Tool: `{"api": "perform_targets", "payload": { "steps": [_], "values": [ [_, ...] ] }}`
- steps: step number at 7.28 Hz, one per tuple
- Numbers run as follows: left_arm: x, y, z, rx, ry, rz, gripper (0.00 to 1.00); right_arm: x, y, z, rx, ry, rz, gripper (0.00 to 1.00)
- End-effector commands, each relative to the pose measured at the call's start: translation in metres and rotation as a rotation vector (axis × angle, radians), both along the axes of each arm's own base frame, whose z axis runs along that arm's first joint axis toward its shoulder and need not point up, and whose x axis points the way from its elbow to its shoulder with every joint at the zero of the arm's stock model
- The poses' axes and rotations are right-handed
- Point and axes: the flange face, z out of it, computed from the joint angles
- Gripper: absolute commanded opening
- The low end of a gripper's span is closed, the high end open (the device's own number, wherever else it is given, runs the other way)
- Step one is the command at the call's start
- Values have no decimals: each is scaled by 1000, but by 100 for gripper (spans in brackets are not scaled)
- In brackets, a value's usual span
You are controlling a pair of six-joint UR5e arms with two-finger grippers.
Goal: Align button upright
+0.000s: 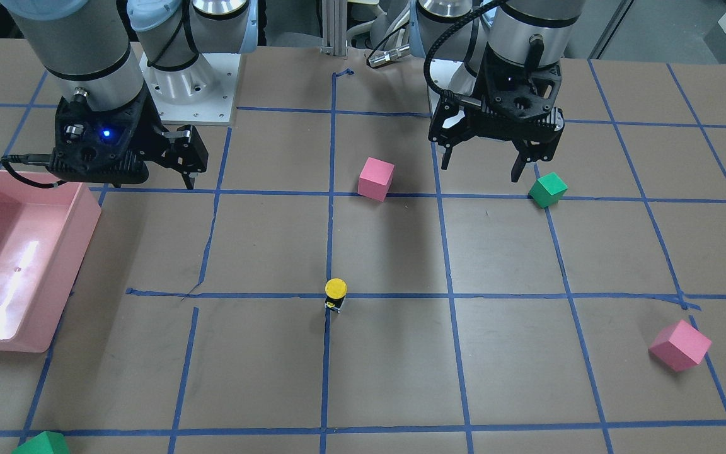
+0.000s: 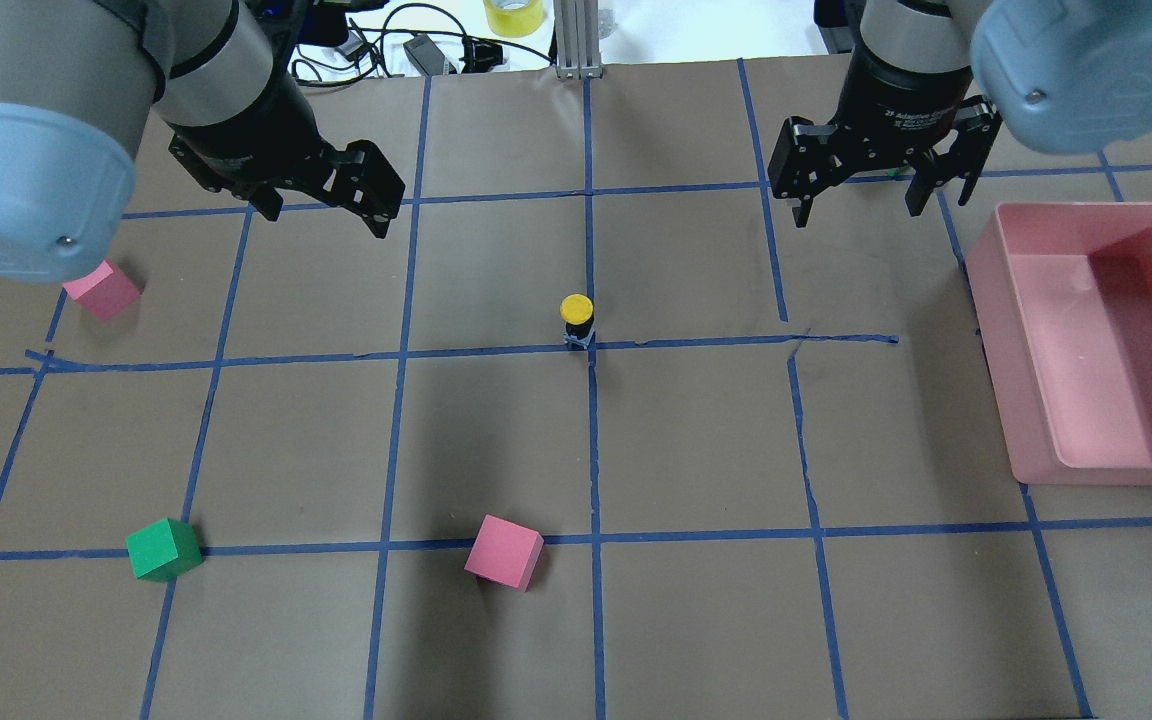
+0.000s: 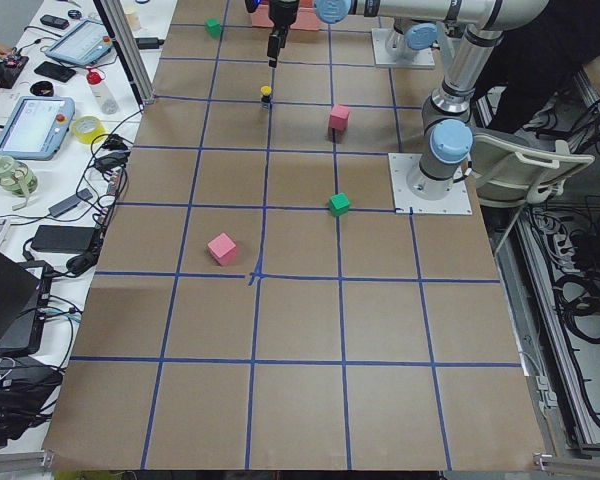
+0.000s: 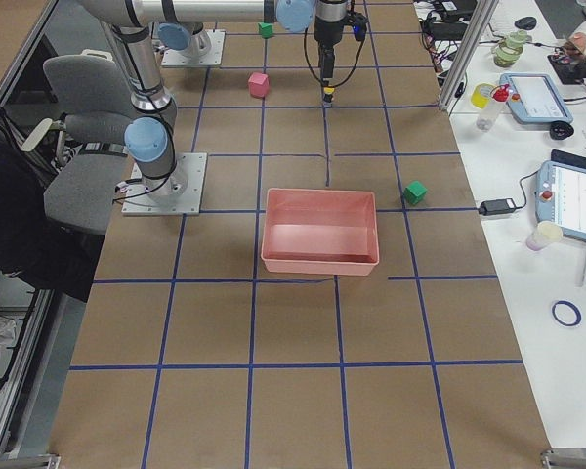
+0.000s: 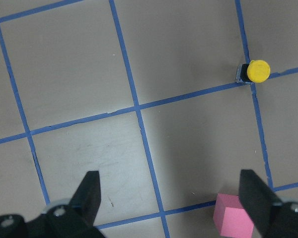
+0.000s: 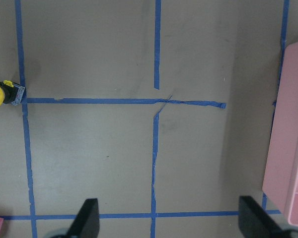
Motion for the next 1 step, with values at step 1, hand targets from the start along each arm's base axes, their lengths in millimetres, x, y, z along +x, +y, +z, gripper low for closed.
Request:
{"api": "perform_targets", "payload": {
  "steps": [1],
  "values": [
    [2,0,4,-5,6,4,100,0,0,0,0,-2,1,100]
  ]
}}
